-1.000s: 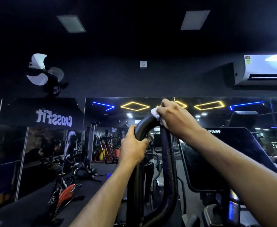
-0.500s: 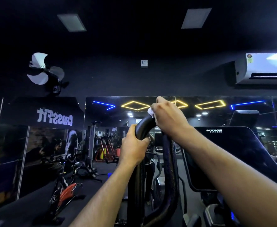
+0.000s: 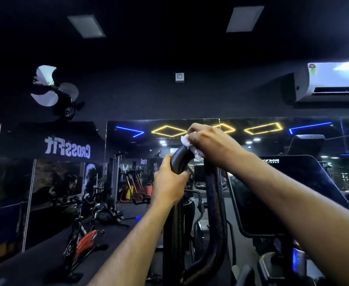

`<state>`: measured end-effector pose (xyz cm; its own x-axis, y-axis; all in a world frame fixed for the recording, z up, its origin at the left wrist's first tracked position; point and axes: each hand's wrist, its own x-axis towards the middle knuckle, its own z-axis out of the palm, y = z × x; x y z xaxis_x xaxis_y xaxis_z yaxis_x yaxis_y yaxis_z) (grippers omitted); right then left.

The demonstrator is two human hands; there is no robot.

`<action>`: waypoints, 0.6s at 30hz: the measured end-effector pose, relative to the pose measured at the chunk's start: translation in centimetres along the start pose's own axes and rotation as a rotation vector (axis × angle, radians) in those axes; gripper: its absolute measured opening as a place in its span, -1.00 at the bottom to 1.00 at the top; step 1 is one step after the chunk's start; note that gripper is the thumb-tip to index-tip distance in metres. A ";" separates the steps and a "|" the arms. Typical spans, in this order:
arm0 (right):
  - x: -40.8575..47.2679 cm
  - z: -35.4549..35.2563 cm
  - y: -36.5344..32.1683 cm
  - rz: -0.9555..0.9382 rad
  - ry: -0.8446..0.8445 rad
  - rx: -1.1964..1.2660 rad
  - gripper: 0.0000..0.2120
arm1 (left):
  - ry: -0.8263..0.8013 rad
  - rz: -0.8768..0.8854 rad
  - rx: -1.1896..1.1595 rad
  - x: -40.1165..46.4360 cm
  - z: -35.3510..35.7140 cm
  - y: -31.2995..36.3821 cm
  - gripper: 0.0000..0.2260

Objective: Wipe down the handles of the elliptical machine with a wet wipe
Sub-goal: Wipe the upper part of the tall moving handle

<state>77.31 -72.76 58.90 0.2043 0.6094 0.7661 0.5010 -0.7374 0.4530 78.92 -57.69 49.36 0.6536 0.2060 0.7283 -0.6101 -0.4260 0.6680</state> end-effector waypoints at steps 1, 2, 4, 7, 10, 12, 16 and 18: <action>0.2 0.3 -0.4 0.046 0.013 0.028 -0.88 | 0.003 0.000 0.000 0.0 0.0 0.0 -0.68; 0.2 0.6 -1.1 0.081 0.021 0.058 -0.88 | 0.006 0.003 0.003 0.1 0.0 0.0 -0.69; -0.5 1.3 -2.5 0.077 0.037 0.101 -0.84 | 0.011 0.010 0.007 0.0 0.0 -0.2 -0.73; -2.3 2.0 -2.3 -0.013 0.106 0.051 -0.76 | 0.005 0.012 -0.019 0.0 0.0 -0.3 -0.74; -1.5 2.1 -0.9 0.044 0.209 -0.070 -0.86 | 0.002 0.010 -0.028 0.1 0.0 -0.4 -0.70; 0.0 2.3 -1.3 0.114 0.206 -0.056 -0.93 | 0.013 0.011 -0.028 0.1 0.1 -0.3 -0.70; 0.7 3.3 -3.0 0.091 0.098 -0.035 -0.88 | 0.015 0.011 -0.067 -0.1 -0.1 -0.2 -0.72; -0.3 3.0 -2.5 0.001 0.068 -0.015 -0.84 | 0.002 0.009 -0.084 -0.2 -0.2 -0.2 -0.72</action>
<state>78.56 -70.26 56.17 0.1472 0.5877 0.7956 0.4884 -0.7426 0.4582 78.84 -57.49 49.12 0.6468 0.2041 0.7349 -0.6516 -0.3528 0.6715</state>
